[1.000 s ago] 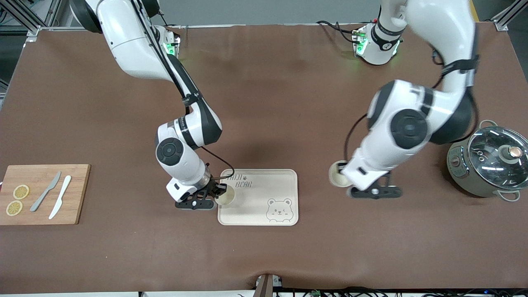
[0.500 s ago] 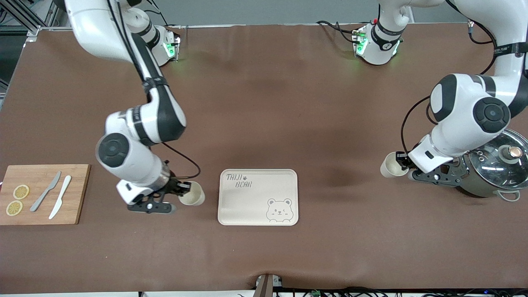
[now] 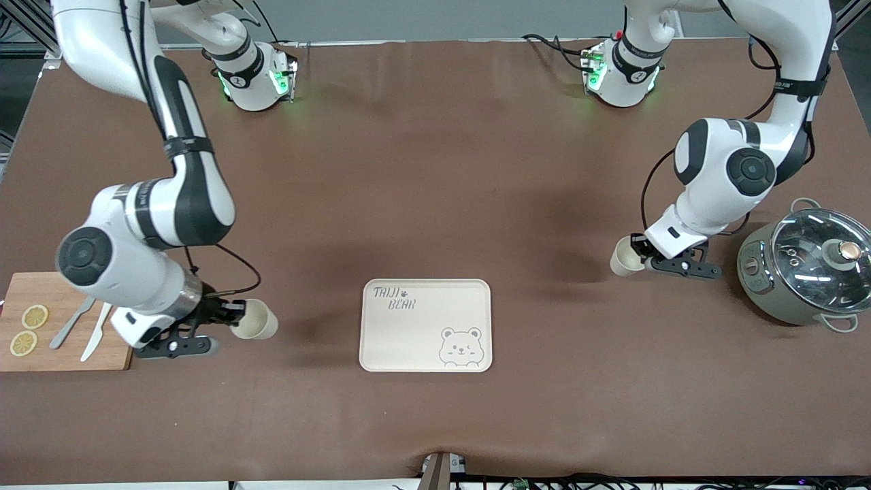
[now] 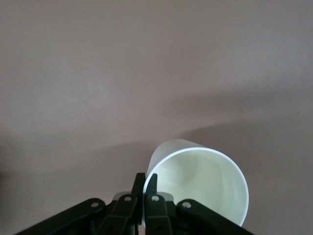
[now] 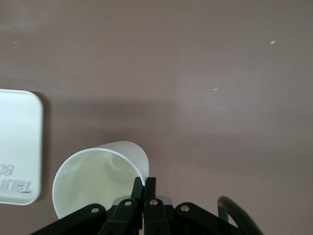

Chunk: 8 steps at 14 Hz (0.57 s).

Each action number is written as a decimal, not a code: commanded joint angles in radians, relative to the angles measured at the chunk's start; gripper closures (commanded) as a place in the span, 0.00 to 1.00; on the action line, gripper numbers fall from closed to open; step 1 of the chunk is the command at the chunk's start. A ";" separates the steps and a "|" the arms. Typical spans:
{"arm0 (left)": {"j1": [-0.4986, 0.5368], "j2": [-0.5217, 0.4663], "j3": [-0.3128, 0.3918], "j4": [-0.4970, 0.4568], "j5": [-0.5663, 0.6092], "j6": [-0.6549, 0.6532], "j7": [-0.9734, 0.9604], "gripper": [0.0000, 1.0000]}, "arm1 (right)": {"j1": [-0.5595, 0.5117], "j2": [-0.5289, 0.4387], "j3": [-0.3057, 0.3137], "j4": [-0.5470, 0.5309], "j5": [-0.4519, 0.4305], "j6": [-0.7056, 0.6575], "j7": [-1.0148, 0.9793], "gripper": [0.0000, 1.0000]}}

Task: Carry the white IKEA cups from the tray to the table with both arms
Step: 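Lower the cups onto the table and open both grippers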

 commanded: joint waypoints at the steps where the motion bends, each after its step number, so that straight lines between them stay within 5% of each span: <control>1: 0.008 -0.054 -0.003 -0.078 -0.067 0.021 0.018 1.00 | -0.070 -0.020 0.017 -0.033 -0.018 0.045 -0.102 1.00; 8: 0.028 -0.038 -0.003 -0.105 -0.070 0.027 0.020 1.00 | -0.198 0.059 0.020 -0.047 -0.004 0.107 -0.244 1.00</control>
